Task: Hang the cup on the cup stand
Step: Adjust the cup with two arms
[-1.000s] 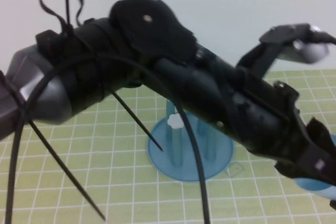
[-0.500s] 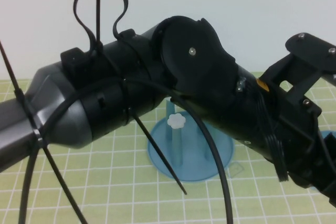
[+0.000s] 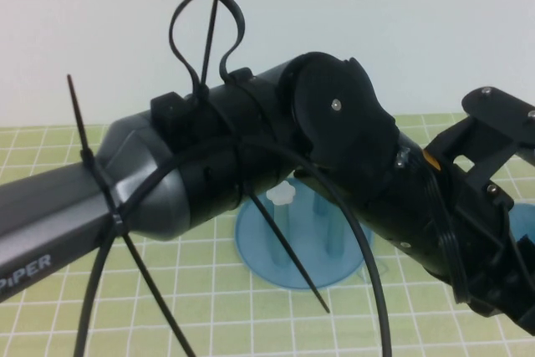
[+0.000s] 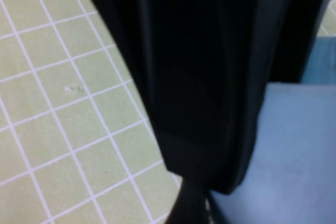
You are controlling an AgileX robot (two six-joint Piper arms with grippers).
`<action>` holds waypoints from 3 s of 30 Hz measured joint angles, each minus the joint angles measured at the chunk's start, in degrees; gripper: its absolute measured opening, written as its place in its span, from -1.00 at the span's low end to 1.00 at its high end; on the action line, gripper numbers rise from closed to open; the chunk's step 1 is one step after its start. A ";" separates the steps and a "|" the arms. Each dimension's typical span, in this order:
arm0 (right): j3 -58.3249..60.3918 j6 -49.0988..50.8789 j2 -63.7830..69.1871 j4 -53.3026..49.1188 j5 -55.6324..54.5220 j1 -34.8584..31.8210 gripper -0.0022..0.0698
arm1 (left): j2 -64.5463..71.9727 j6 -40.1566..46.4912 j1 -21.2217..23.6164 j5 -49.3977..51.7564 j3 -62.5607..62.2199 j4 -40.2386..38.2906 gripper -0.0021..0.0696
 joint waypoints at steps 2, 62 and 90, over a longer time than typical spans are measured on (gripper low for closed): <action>0.00 0.00 0.00 0.00 -0.28 0.00 0.72 | 0.13 0.00 0.00 0.00 0.00 0.00 -0.65; 2.37 120.56 -9.33 -45.00 -65.77 0.00 0.43 | 0.13 36.19 11.96 -12.70 -1.08 -50.01 -0.94; 28.98 174.77 -17.48 -41.12 -96.39 0.00 0.98 | 1.47 57.24 -3.61 -23.34 -1.08 -63.09 -0.94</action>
